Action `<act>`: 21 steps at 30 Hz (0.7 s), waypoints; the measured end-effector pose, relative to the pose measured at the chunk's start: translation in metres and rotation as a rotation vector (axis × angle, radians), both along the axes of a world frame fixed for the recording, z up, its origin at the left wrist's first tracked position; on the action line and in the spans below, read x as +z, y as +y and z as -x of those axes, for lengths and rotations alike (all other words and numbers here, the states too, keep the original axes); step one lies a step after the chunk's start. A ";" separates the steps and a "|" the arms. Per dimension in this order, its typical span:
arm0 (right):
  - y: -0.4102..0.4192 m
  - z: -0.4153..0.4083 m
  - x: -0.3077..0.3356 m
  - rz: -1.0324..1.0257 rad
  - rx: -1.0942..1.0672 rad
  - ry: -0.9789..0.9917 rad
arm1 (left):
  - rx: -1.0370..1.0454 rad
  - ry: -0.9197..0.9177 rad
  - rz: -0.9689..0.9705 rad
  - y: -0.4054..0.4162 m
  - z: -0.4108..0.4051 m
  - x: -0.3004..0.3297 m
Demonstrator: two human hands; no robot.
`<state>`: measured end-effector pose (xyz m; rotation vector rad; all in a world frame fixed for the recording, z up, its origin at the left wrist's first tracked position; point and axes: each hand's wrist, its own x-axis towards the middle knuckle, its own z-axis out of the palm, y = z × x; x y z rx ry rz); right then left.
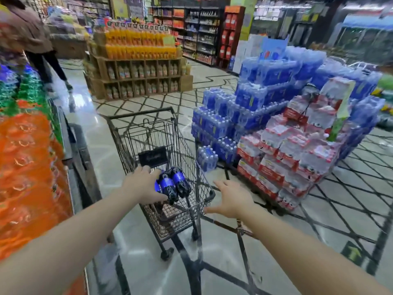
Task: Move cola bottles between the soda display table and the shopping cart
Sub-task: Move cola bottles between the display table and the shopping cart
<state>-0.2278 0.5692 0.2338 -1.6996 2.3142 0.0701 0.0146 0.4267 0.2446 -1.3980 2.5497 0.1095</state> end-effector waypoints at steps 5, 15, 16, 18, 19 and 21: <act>-0.070 0.024 -0.021 -0.021 0.009 -0.069 | 0.033 -0.011 -0.035 -0.064 0.022 -0.014; -0.204 0.064 -0.075 -0.098 0.067 -0.122 | 0.106 -0.054 -0.105 -0.163 0.052 -0.059; -0.219 0.068 -0.083 -0.103 0.069 -0.148 | 0.124 -0.063 -0.117 -0.173 0.055 -0.065; -0.249 0.077 -0.095 -0.113 0.074 -0.173 | 0.164 -0.080 -0.140 -0.194 0.063 -0.076; -0.265 0.082 -0.101 -0.119 0.092 -0.171 | 0.184 -0.087 -0.152 -0.206 0.068 -0.081; -0.298 0.095 -0.114 -0.145 0.126 -0.181 | 0.218 -0.102 -0.176 -0.233 0.081 -0.093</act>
